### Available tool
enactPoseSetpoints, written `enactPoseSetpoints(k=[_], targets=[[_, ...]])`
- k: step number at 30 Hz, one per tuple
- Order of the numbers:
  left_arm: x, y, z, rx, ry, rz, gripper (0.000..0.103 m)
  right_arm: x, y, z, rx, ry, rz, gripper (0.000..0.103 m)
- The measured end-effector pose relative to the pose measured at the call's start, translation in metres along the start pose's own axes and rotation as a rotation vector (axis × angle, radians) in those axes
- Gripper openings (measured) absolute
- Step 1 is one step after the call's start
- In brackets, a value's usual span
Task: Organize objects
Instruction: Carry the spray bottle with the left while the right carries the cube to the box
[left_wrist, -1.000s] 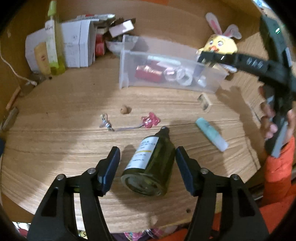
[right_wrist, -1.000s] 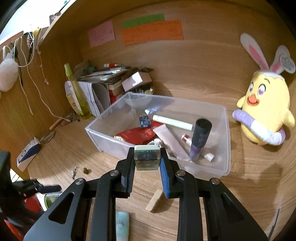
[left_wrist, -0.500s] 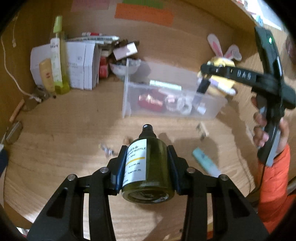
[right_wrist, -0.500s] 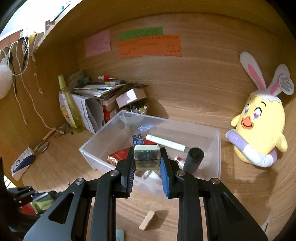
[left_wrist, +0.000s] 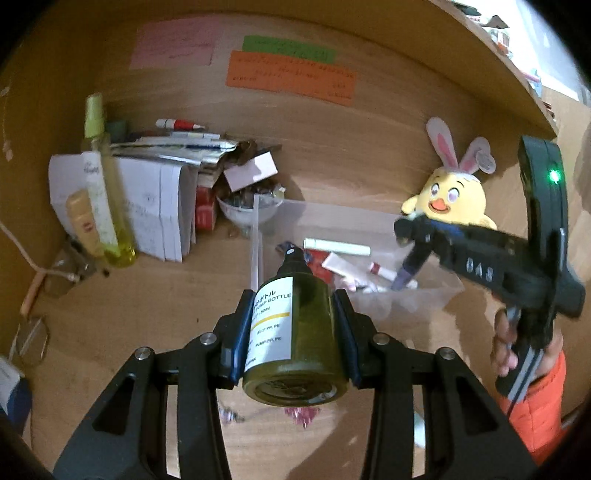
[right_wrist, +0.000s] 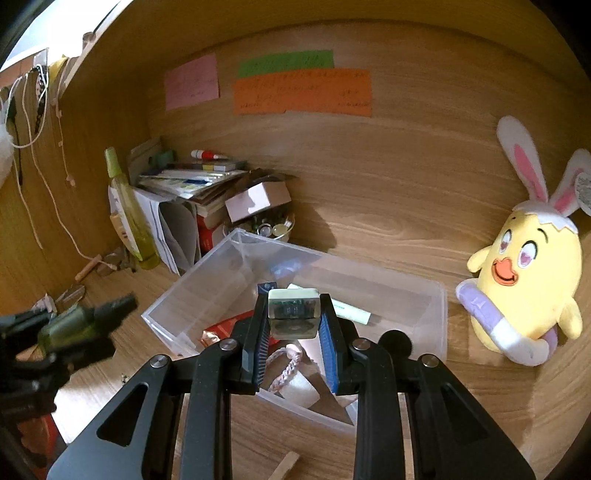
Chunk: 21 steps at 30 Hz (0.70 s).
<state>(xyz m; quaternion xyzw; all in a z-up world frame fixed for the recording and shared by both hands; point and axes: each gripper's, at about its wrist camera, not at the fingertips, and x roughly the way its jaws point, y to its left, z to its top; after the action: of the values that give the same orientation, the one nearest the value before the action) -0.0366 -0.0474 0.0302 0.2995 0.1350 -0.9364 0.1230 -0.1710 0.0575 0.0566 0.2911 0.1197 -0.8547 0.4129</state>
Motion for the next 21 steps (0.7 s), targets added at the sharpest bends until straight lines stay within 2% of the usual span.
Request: enactPoseSetpoints(k=[21], targets=[[0.072, -0.017, 0.036, 0.08, 0.073, 0.022, 0.041, 0.044, 0.002, -0.017, -0.016, 0.117, 0.05, 0.023]])
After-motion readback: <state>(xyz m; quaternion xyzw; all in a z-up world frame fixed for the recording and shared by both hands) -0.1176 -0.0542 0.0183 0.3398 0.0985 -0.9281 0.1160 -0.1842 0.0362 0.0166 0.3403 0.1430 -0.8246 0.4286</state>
